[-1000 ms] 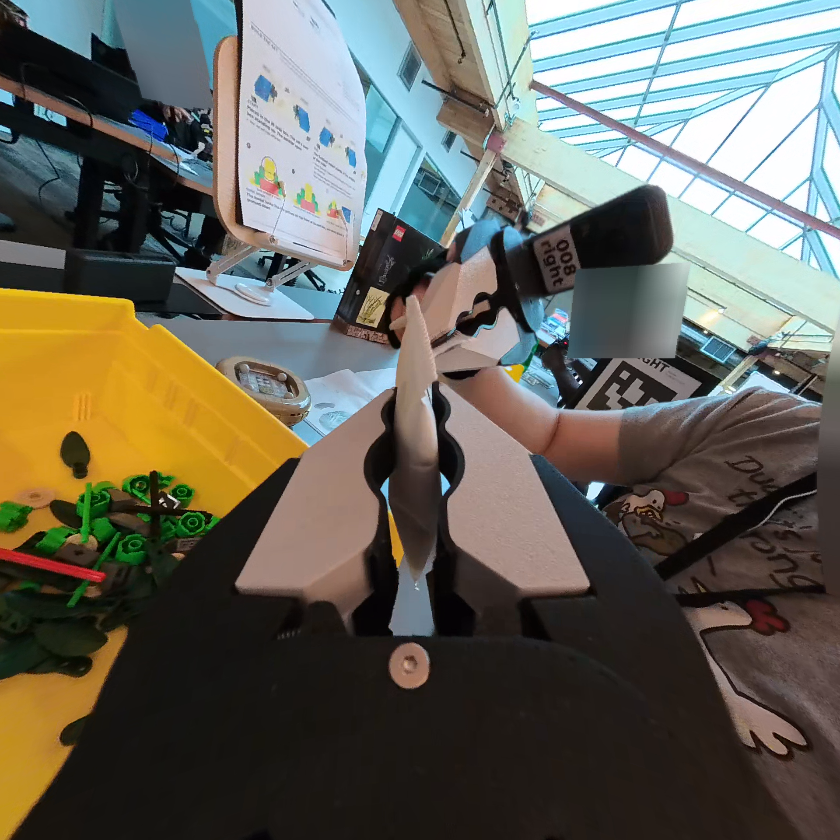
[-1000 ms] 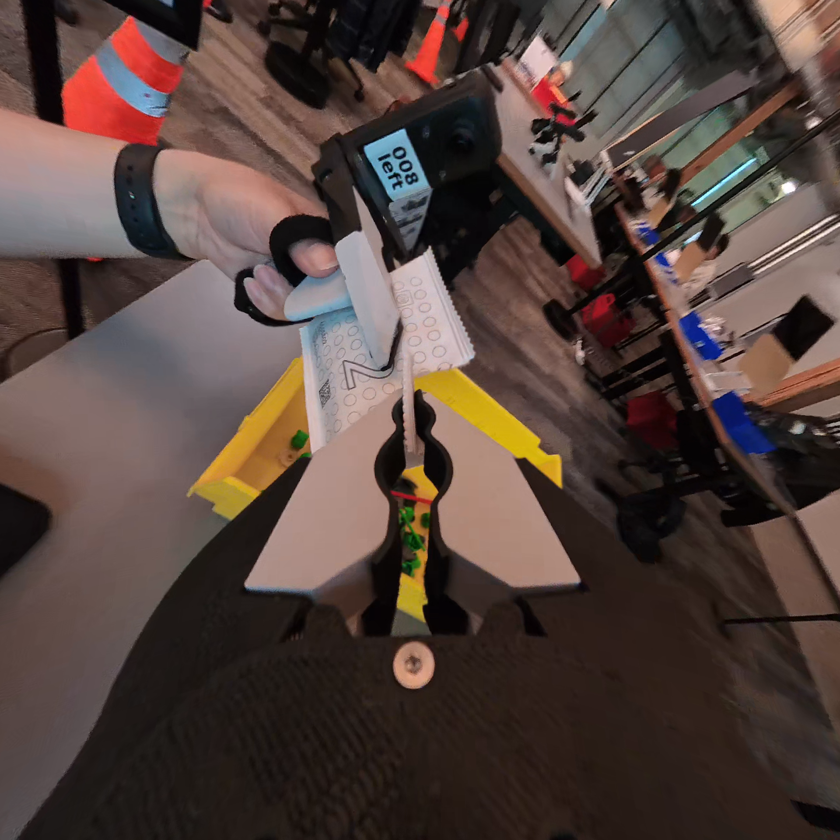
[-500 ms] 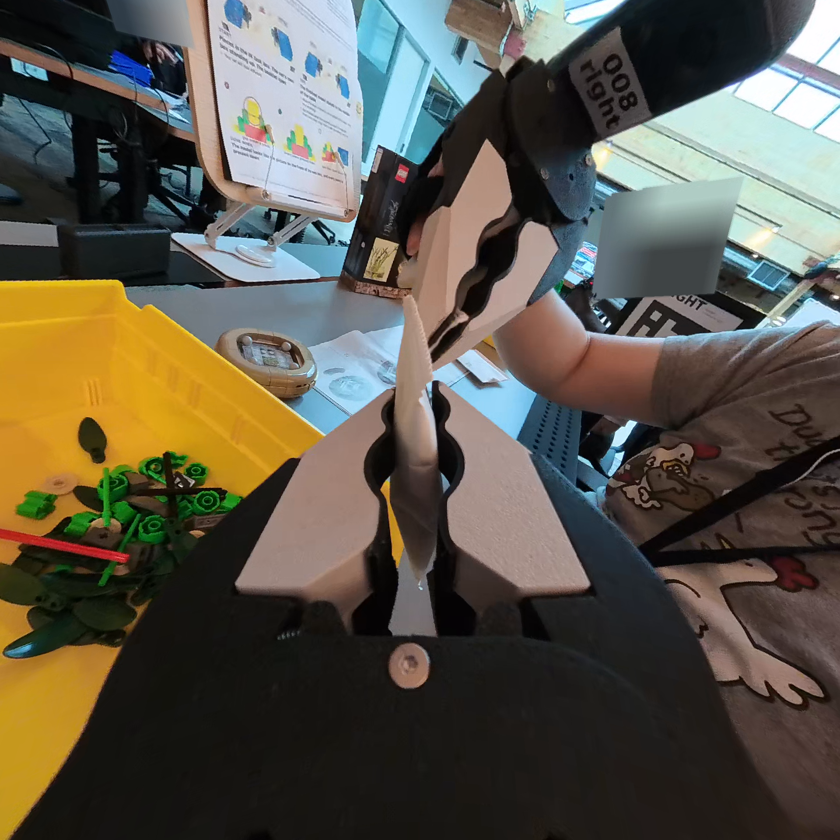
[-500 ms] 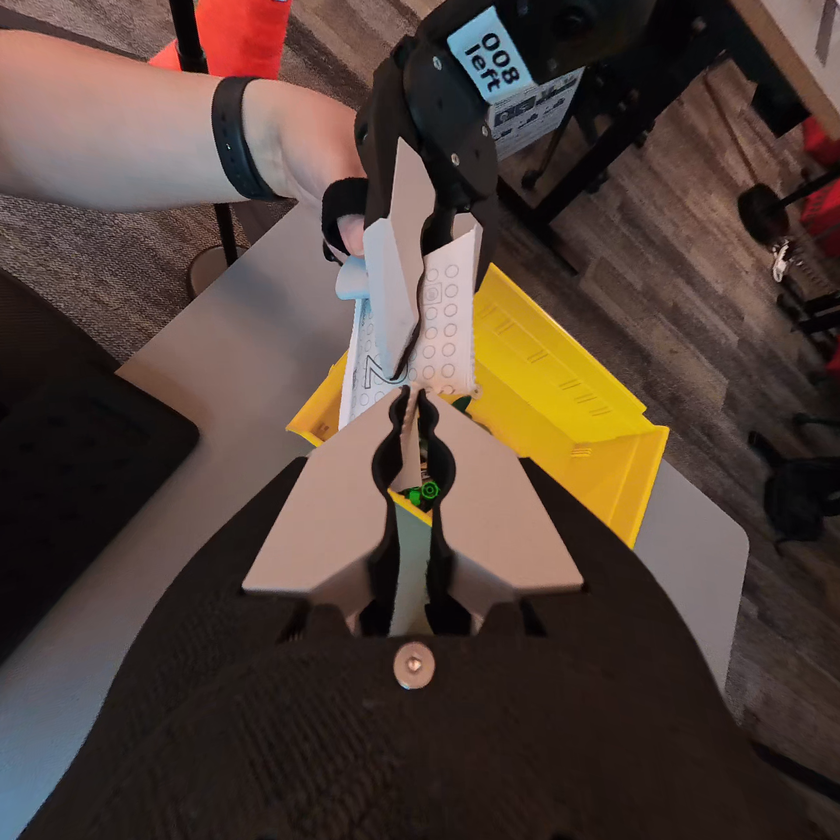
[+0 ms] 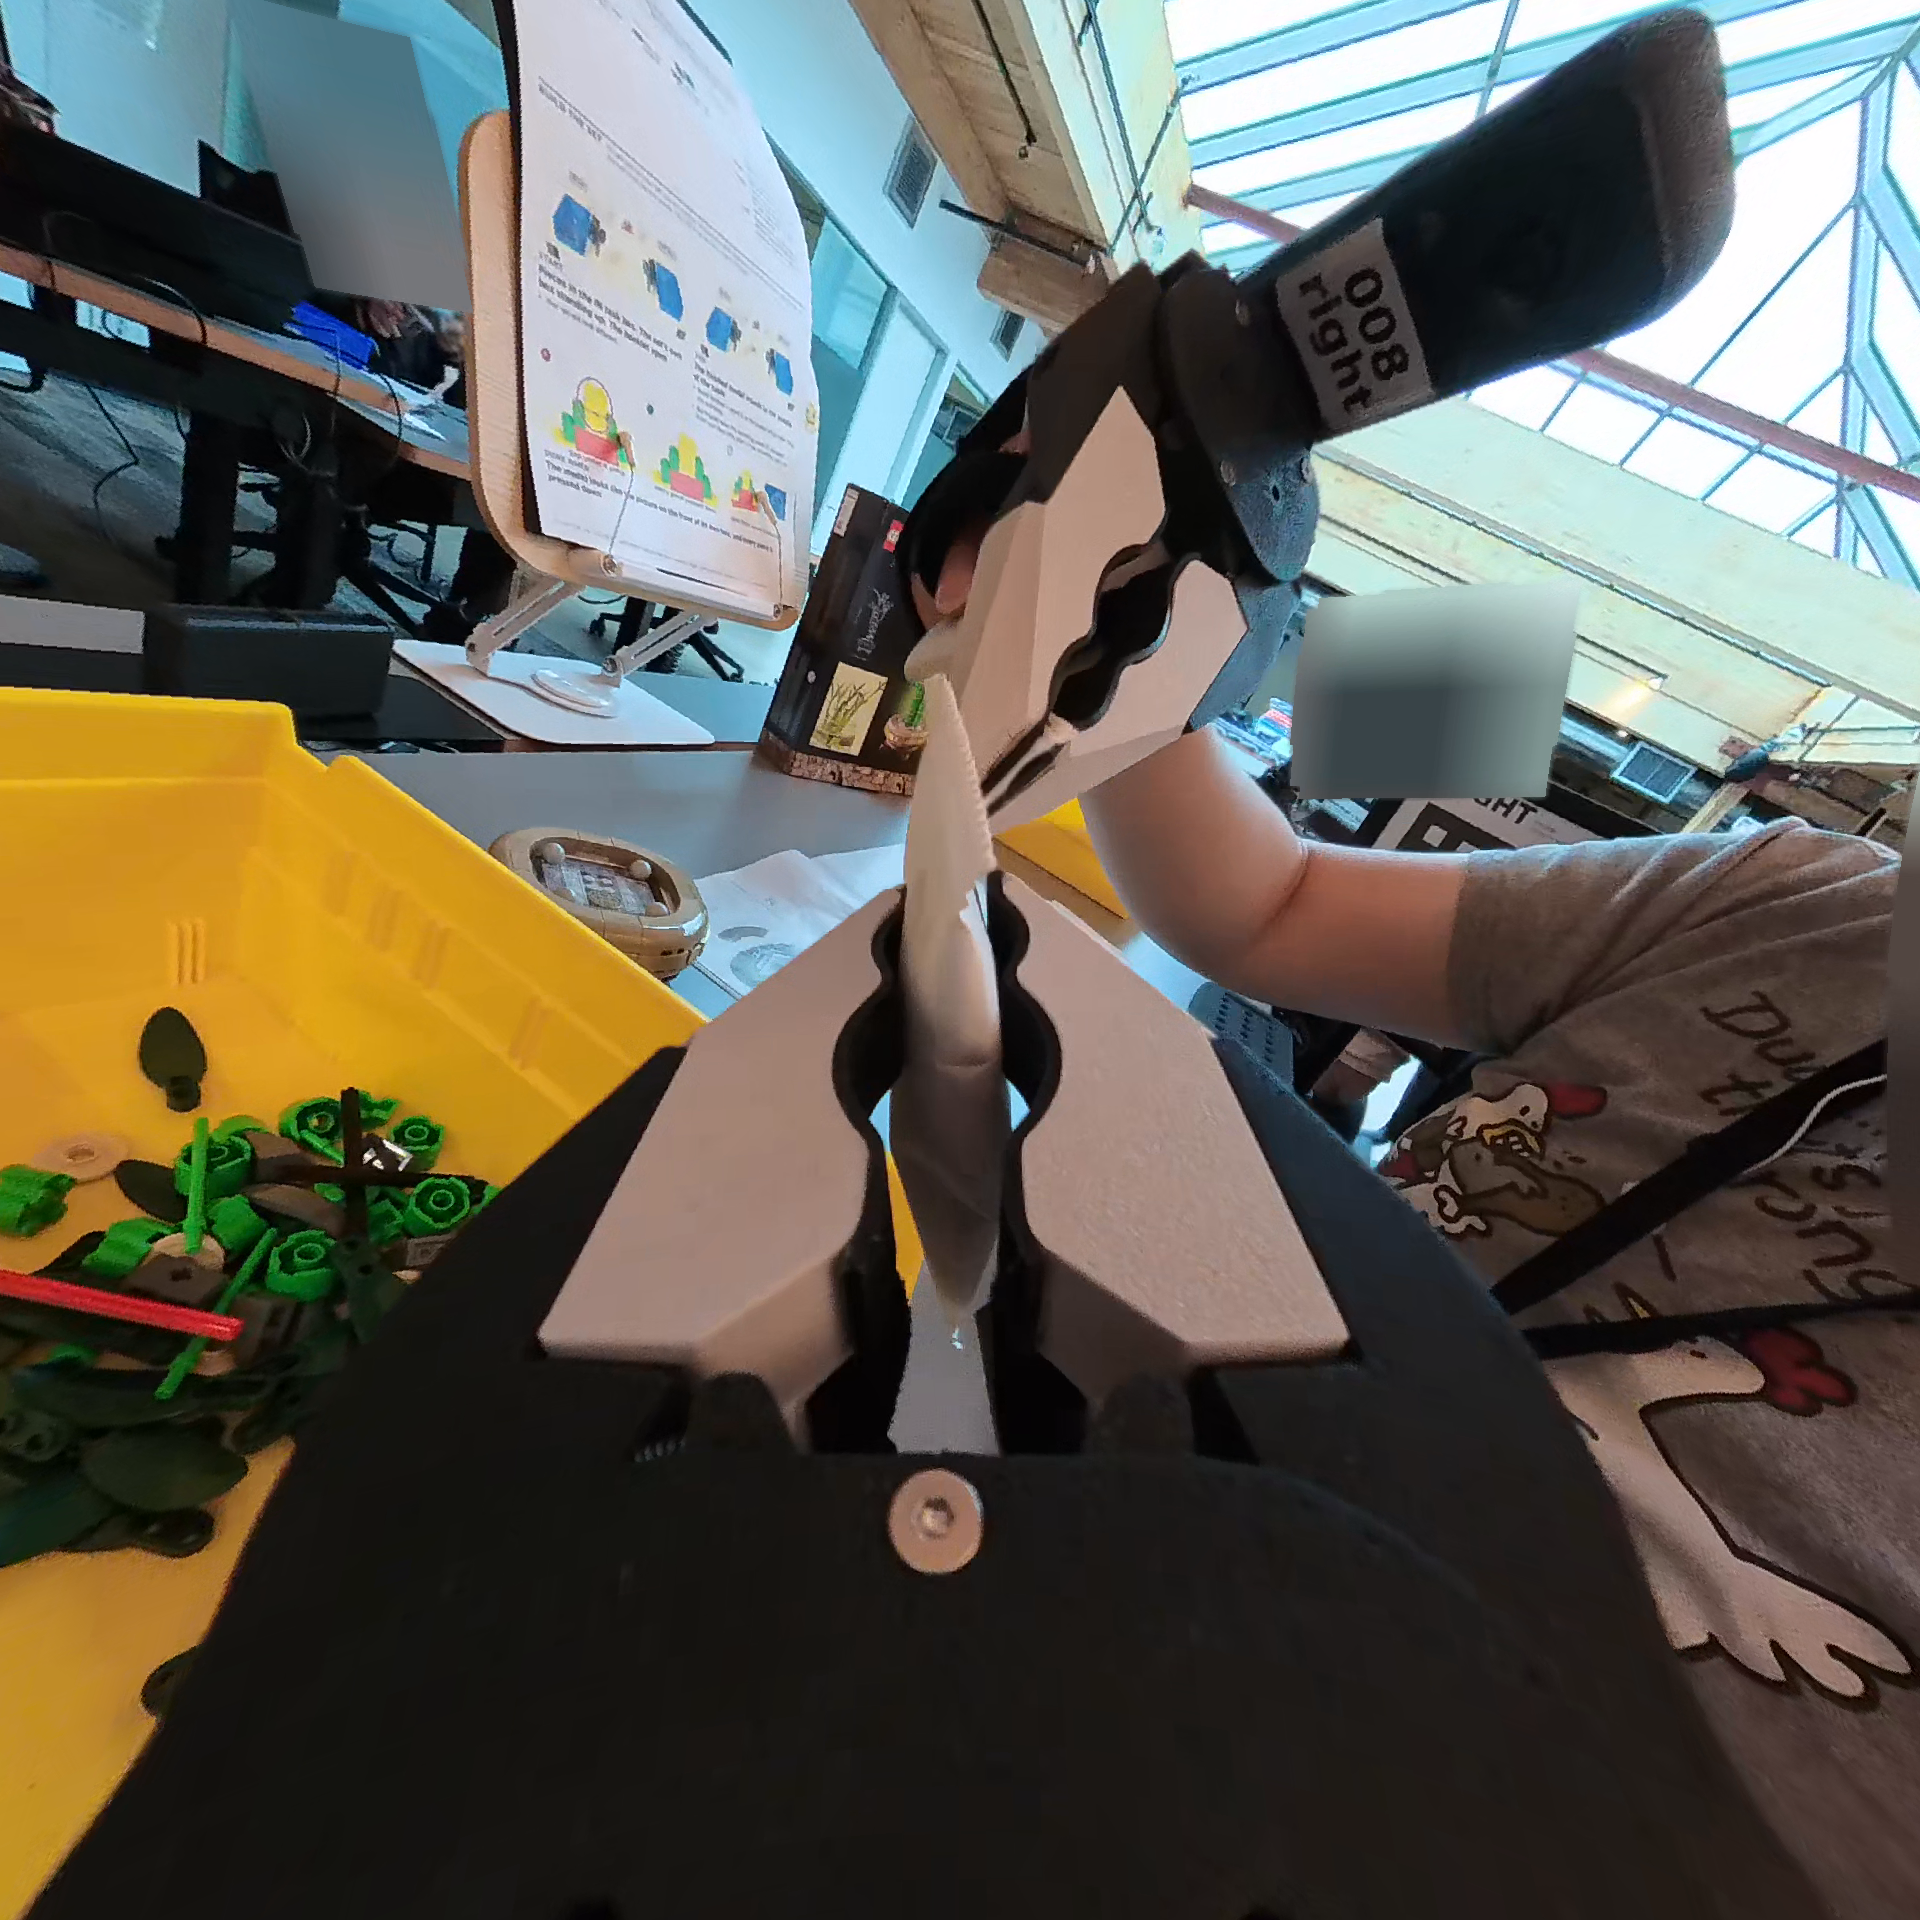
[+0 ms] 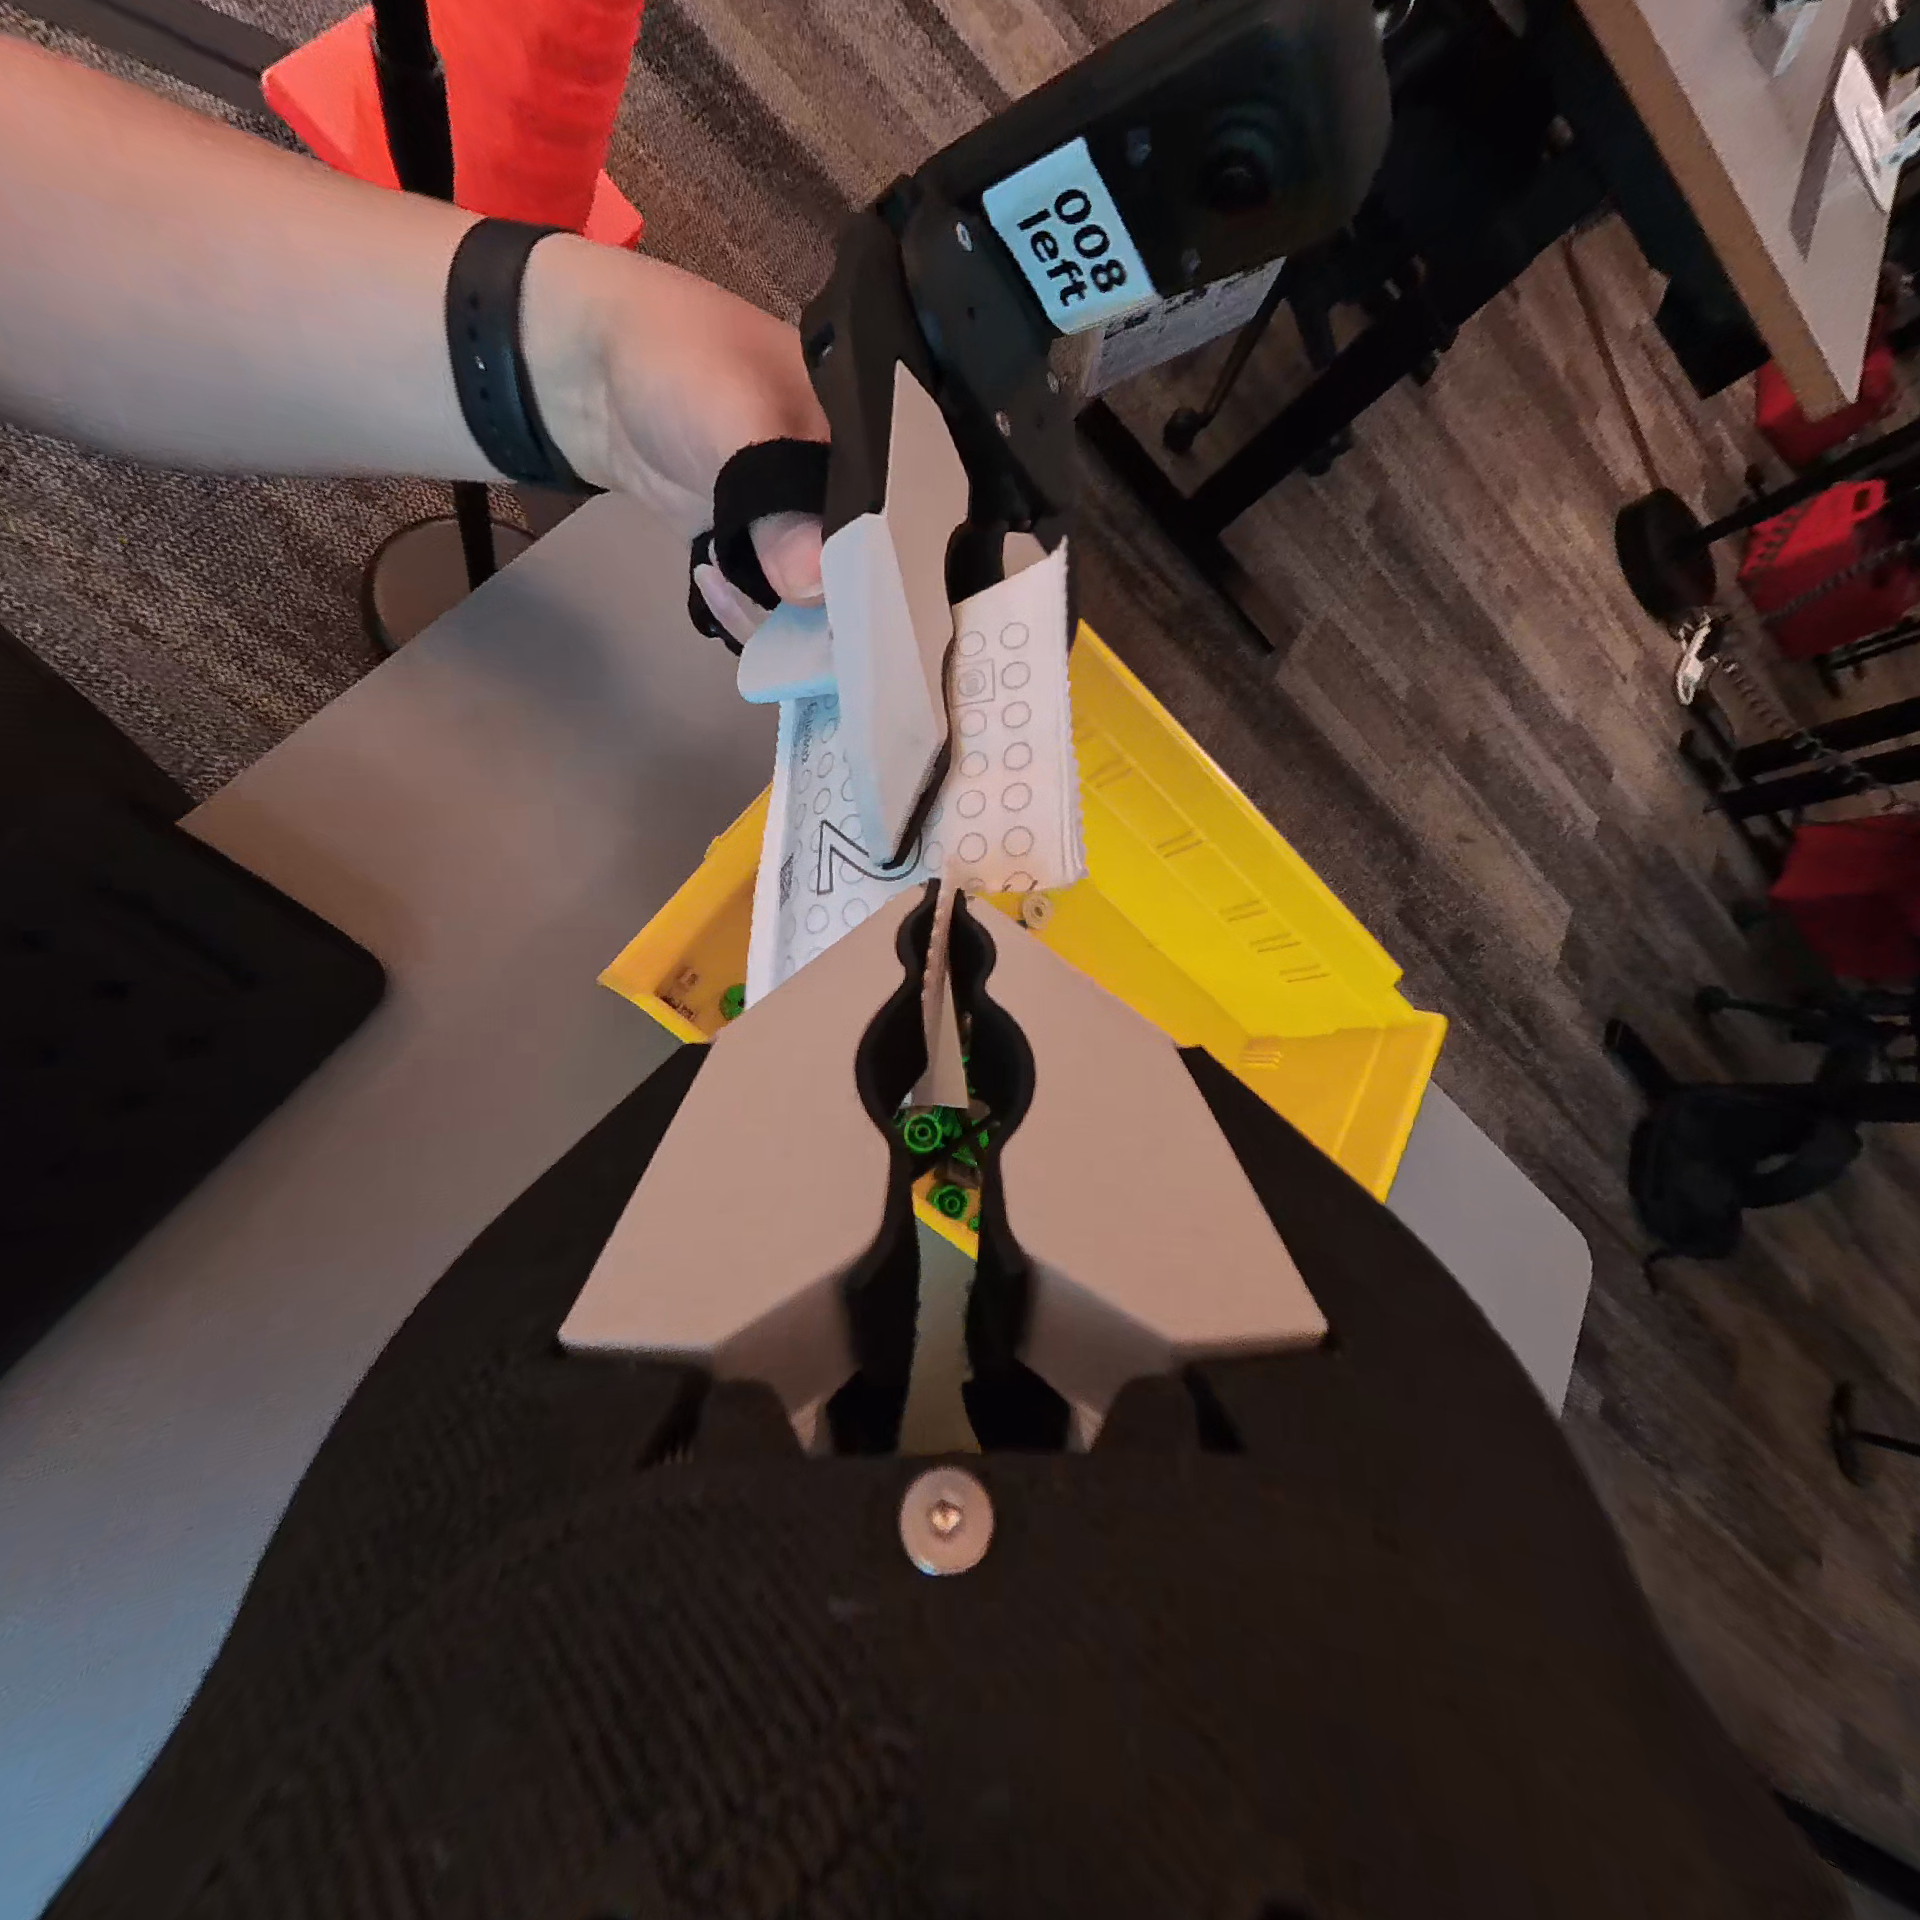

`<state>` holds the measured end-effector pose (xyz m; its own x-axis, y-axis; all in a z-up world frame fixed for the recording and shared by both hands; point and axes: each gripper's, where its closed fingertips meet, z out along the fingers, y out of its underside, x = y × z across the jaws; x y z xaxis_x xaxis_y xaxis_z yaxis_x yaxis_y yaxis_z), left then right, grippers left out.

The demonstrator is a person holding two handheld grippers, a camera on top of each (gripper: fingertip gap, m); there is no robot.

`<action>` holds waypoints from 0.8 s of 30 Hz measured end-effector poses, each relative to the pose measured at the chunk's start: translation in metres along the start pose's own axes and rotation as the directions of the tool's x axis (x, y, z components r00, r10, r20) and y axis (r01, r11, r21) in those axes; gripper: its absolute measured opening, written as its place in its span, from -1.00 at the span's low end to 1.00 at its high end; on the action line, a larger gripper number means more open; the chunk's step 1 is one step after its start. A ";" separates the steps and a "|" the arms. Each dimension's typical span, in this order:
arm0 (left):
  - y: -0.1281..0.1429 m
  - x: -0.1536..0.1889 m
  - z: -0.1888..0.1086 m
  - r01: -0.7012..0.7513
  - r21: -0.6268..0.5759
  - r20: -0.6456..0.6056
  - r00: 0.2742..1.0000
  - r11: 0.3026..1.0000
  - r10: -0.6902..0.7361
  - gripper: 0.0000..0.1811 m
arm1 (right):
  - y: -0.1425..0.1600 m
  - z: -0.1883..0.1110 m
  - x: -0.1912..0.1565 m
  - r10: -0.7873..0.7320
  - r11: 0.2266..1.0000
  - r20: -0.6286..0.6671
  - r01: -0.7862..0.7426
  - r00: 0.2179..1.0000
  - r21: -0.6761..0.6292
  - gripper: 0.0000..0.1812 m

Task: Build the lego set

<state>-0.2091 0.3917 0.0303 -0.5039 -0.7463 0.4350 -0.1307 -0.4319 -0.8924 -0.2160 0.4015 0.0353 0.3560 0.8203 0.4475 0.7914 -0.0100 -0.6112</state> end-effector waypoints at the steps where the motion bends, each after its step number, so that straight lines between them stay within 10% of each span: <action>1: 0.001 0.001 0.000 -0.001 -0.004 -0.002 1.000 1.000 0.001 -0.89 | 0.000 0.000 -0.001 -0.013 1.000 -0.004 0.013 1.000 0.006 -1.00; 24: -0.015 0.006 -0.002 -0.064 0.140 -0.003 0.998 0.988 0.066 -0.89 | 0.002 -0.002 -0.004 0.012 1.000 -0.005 -0.012 1.000 0.000 -1.00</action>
<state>-0.2112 0.3948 0.0463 -0.5142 -0.7713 0.3751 0.0228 -0.4495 -0.8930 -0.2147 0.3972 0.0339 0.3677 0.8174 0.4434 0.7870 -0.0196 -0.6166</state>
